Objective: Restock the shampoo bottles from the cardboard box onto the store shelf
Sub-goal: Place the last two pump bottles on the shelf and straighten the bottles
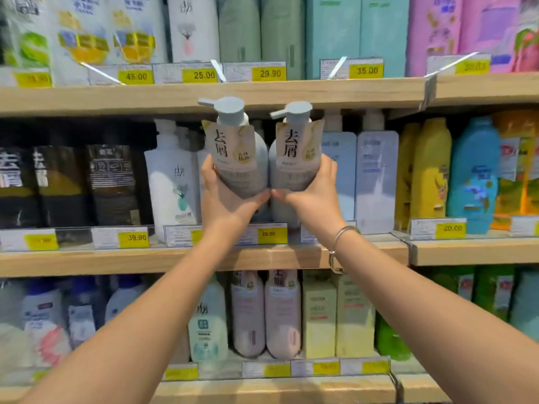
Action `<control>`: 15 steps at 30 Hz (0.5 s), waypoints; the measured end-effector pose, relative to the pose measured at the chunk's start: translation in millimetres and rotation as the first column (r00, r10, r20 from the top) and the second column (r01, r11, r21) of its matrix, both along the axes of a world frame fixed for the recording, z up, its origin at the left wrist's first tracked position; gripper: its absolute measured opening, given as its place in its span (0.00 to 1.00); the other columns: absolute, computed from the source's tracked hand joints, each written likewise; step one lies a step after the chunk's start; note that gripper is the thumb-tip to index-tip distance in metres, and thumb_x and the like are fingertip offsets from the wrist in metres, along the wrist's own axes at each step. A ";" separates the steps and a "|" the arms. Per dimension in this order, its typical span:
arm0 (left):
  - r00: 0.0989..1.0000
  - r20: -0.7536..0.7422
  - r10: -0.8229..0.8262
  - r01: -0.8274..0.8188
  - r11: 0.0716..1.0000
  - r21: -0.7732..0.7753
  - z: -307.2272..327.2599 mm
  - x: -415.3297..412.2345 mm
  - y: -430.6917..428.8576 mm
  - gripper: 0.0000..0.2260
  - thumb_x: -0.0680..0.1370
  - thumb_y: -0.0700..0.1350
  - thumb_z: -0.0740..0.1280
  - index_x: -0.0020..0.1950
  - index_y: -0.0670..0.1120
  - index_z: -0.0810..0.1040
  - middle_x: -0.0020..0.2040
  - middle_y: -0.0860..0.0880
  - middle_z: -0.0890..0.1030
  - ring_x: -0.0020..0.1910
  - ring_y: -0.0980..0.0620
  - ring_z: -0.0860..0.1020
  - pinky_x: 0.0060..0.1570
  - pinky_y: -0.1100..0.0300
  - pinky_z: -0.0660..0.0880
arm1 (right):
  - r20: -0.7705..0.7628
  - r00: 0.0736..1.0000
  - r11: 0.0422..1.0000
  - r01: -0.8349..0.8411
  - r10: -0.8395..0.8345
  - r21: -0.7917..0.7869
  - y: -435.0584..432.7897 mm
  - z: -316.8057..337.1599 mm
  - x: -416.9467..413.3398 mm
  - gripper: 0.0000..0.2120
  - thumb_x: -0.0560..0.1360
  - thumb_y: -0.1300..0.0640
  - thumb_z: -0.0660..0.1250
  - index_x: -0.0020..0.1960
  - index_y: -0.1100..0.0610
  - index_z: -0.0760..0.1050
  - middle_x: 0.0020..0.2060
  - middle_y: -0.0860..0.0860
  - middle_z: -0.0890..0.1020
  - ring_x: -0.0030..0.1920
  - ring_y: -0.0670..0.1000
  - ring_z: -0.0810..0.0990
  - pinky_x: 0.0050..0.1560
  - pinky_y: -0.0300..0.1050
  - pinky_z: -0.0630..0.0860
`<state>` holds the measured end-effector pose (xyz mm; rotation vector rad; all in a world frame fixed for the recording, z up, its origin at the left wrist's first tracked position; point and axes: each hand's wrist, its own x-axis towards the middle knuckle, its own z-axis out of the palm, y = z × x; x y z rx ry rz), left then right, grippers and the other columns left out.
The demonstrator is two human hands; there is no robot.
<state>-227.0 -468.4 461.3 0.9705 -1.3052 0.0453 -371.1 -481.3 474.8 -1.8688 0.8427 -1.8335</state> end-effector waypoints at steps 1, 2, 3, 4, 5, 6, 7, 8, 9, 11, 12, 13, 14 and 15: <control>1.000 -0.004 -0.007 0.008 1.000 0.028 -2.3 0.2 -1.1 0.46 0.63 0.47 0.80 0.71 0.47 0.53 0.67 0.49 0.69 0.66 0.53 0.69 0.65 0.58 0.68 | -0.008 1.000 1.000 0.017 -0.017 0.002 -0.8 -1.8 0.0 0.33 0.61 0.60 0.78 0.59 0.55 0.64 0.55 0.50 0.66 0.58 0.47 0.69 0.59 0.36 0.70; 1.000 -0.016 -0.003 0.003 0.999 0.050 -3.7 0.3 -2.9 0.46 0.61 0.50 0.80 0.71 0.50 0.54 0.66 0.51 0.70 0.65 0.53 0.70 0.65 0.54 0.69 | -0.013 1.000 1.000 0.028 -0.028 0.000 -1.7 -3.0 -0.7 0.33 0.61 0.60 0.78 0.60 0.55 0.65 0.56 0.51 0.67 0.58 0.47 0.69 0.58 0.35 0.70; 0.999 -0.026 0.020 -0.018 0.997 0.069 -4.3 -0.3 -4.5 0.46 0.60 0.53 0.79 0.70 0.52 0.55 0.66 0.52 0.71 0.65 0.53 0.71 0.64 0.52 0.70 | -0.020 0.999 0.999 0.034 -0.034 -0.003 -3.5 -3.0 -1.1 0.34 0.61 0.60 0.78 0.62 0.56 0.65 0.57 0.51 0.68 0.58 0.47 0.70 0.59 0.36 0.70; 0.998 -0.028 0.052 -0.049 0.995 0.084 -4.5 -0.7 -7.1 0.46 0.59 0.56 0.78 0.70 0.53 0.56 0.67 0.52 0.71 0.65 0.52 0.71 0.63 0.50 0.71 | -0.036 0.998 0.999 0.044 -0.044 -0.006 -5.4 -2.3 -1.0 0.37 0.60 0.58 0.78 0.64 0.56 0.65 0.59 0.51 0.69 0.59 0.46 0.70 0.60 0.37 0.70; 0.997 -0.023 0.080 -0.077 0.992 0.101 -3.4 -1.3 -8.4 0.47 0.58 0.59 0.77 0.70 0.53 0.57 0.67 0.52 0.71 0.65 0.52 0.71 0.63 0.48 0.72 | -0.053 0.996 0.998 0.065 -0.065 -0.005 -7.8 -1.2 -0.4 0.40 0.59 0.56 0.78 0.67 0.56 0.64 0.61 0.51 0.69 0.61 0.47 0.69 0.63 0.40 0.70; 0.995 -0.016 0.096 -0.093 0.988 0.120 -2.7 -1.1 -9.9 0.47 0.58 0.61 0.76 0.71 0.53 0.57 0.68 0.52 0.70 0.65 0.52 0.72 0.62 0.47 0.72 | -0.071 0.993 0.995 0.096 -0.096 -0.001 -10.5 -0.4 0.8 0.44 0.58 0.52 0.78 0.69 0.56 0.62 0.62 0.52 0.70 0.63 0.48 0.69 0.65 0.45 0.70; 0.993 -0.007 0.115 -0.113 0.984 0.139 -1.8 -1.1 -10.3 0.48 0.57 0.63 0.75 0.71 0.53 0.58 0.68 0.52 0.70 0.66 0.52 0.71 0.62 0.47 0.72 | -0.088 0.987 0.991 0.132 -0.131 0.005 -11.9 0.2 2.0 0.47 0.56 0.48 0.77 0.69 0.56 0.61 0.63 0.52 0.71 0.65 0.50 0.69 0.65 0.50 0.71; 0.991 0.010 0.135 -0.135 0.980 0.149 0.7 -1.3 -11.6 0.48 0.57 0.63 0.75 0.72 0.52 0.58 0.69 0.51 0.70 0.67 0.51 0.71 0.62 0.46 0.72 | -0.108 0.980 0.985 0.170 -0.168 0.007 -13.6 1.4 2.6 0.49 0.55 0.44 0.76 0.70 0.56 0.60 0.64 0.52 0.72 0.66 0.53 0.69 0.64 0.54 0.71; 0.986 0.040 0.165 -0.169 0.972 0.161 2.0 -1.8 -11.2 0.49 0.58 0.63 0.75 0.72 0.51 0.57 0.70 0.50 0.69 0.68 0.49 0.69 0.63 0.45 0.71 | -0.129 0.971 0.979 0.202 -0.199 0.005 -13.1 1.6 3.0 0.50 0.54 0.42 0.75 0.70 0.56 0.59 0.64 0.52 0.72 0.66 0.54 0.69 0.63 0.56 0.72; 0.968 0.110 0.225 -0.242 0.954 0.178 5.5 -3.7 -10.5 0.50 0.60 0.61 0.75 0.74 0.47 0.54 0.71 0.47 0.65 0.70 0.47 0.66 0.65 0.45 0.69 | -0.159 0.959 0.972 0.236 -0.233 -0.001 -13.2 2.9 2.2 0.51 0.56 0.42 0.76 0.71 0.55 0.56 0.65 0.52 0.72 0.66 0.55 0.68 0.64 0.57 0.70; 0.959 0.140 0.247 -0.270 0.946 0.181 6.3 -4.7 -9.9 0.50 0.62 0.61 0.75 0.75 0.46 0.53 0.71 0.47 0.63 0.70 0.46 0.65 0.64 0.45 0.69 | -0.177 0.954 0.969 0.246 -0.244 -0.006 -13.7 3.3 1.5 0.51 0.57 0.44 0.77 0.73 0.55 0.54 0.66 0.53 0.70 0.67 0.55 0.66 0.65 0.56 0.69; 0.953 0.164 0.255 -0.284 0.941 0.184 6.8 -5.5 -8.6 0.51 0.62 0.60 0.75 0.75 0.46 0.52 0.70 0.46 0.62 0.69 0.45 0.66 0.63 0.44 0.70 | -0.195 0.946 0.965 0.261 -0.258 -0.011 -14.2 3.9 0.7 0.52 0.59 0.46 0.77 0.74 0.56 0.52 0.67 0.54 0.68 0.68 0.56 0.65 0.66 0.55 0.68; 0.950 0.183 0.254 -0.288 0.938 0.194 6.6 -6.2 -7.7 0.51 0.63 0.60 0.75 0.76 0.46 0.50 0.69 0.46 0.61 0.69 0.44 0.67 0.63 0.44 0.70 | -0.208 0.939 0.961 0.274 -0.273 -0.024 -14.5 4.3 0.1 0.52 0.60 0.48 0.77 0.75 0.56 0.51 0.68 0.54 0.66 0.69 0.56 0.64 0.67 0.55 0.67; 0.949 0.195 0.247 -0.287 0.934 0.215 6.1 -7.1 -6.2 0.51 0.63 0.60 0.75 0.76 0.46 0.49 0.70 0.46 0.60 0.69 0.44 0.67 0.63 0.45 0.70 | -0.216 0.933 0.958 0.285 -0.286 -0.036 -13.7 5.1 -0.3 0.52 0.61 0.50 0.77 0.75 0.56 0.50 0.68 0.55 0.65 0.70 0.56 0.63 0.68 0.54 0.66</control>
